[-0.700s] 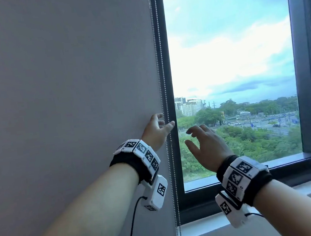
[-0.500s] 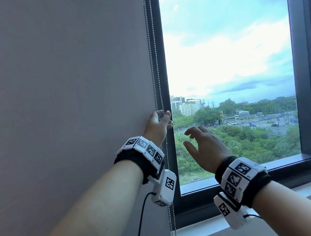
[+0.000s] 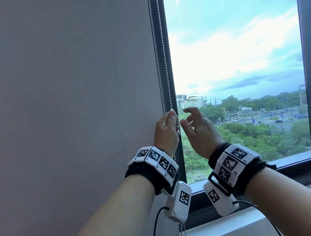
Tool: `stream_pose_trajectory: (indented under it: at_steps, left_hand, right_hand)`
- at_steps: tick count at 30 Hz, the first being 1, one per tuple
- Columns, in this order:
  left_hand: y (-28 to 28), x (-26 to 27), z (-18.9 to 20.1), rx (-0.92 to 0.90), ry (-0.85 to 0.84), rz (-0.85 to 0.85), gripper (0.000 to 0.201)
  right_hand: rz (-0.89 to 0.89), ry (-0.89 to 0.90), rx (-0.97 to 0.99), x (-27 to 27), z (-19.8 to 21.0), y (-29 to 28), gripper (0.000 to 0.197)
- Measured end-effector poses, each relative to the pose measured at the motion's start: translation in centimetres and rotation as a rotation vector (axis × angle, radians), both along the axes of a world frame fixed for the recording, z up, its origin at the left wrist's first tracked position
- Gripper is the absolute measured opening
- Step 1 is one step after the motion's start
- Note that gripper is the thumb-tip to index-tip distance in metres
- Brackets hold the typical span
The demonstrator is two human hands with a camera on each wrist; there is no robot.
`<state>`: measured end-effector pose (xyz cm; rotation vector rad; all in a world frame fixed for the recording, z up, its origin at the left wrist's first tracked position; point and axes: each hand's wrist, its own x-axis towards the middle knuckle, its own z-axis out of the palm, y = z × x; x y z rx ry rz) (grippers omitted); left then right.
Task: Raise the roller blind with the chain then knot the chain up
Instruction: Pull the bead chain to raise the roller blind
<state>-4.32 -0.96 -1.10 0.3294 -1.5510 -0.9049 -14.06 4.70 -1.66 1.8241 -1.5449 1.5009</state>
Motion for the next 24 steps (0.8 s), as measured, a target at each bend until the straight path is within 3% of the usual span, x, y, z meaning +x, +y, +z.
stream_pose_trajectory:
  at_steps: [10,16,20,24]
  left_hand:
    - [-0.1,2.4,-3.1,-0.065,-0.185,-0.072,0.034]
    - [0.4,4.2,-6.3,-0.126,-0.398,-0.042,0.040]
    - [0.4,4.8,-7.7,-0.080,-0.404,-0.133,0.046]
    - [-0.3,5.6,-8.2,-0.069,-0.435,-0.175,0.029]
  right_hand:
    - [0.064,0.004,-0.033,3.1,3.8,-1.1,0.049]
    - [0.103,-0.125,-0.030,5.2,5.1,-1.8,0.053]
    - [0.303,-0.362,0.007,6.2,5.3,-2.0,0.038]
    - [0.458,-0.481,-0.050,6.6,5.3,-1.7,0.015]
